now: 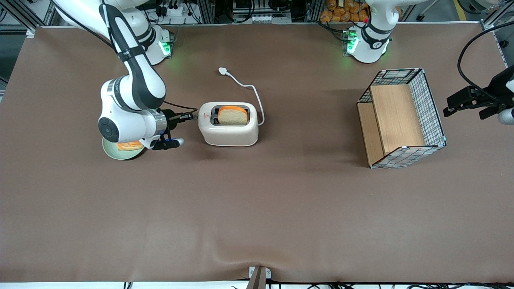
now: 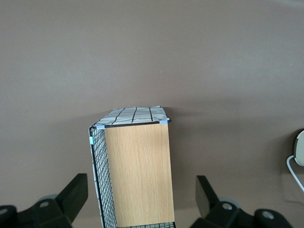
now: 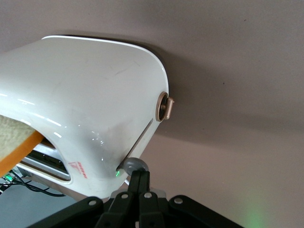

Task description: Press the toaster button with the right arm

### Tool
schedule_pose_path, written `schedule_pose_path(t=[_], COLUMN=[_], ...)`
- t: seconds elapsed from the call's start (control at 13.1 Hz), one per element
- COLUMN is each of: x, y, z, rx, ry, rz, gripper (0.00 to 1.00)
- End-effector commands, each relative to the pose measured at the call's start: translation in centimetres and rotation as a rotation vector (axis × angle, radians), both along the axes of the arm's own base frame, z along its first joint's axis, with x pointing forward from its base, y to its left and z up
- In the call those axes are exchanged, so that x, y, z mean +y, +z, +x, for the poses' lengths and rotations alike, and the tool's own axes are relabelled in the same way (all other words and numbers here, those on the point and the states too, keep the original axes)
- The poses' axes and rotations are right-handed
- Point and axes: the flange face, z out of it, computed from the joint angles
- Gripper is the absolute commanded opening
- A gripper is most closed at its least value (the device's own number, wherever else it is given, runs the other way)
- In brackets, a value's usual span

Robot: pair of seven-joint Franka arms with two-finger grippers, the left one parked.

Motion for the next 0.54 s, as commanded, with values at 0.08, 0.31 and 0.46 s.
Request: schedule_pose_path(t=[0.08, 0.31, 0.46], x=[0.5, 0.6, 0.5], y=[-0.9, -1.7, -2.2], z=[-0.2, -0.1, -0.2], rx=[0.005, 0.005, 0.016], ry=[-0.018, -0.022, -0.028], rz=[0.009, 0.004, 0.002], gripper=[0.00, 0.00, 0.00])
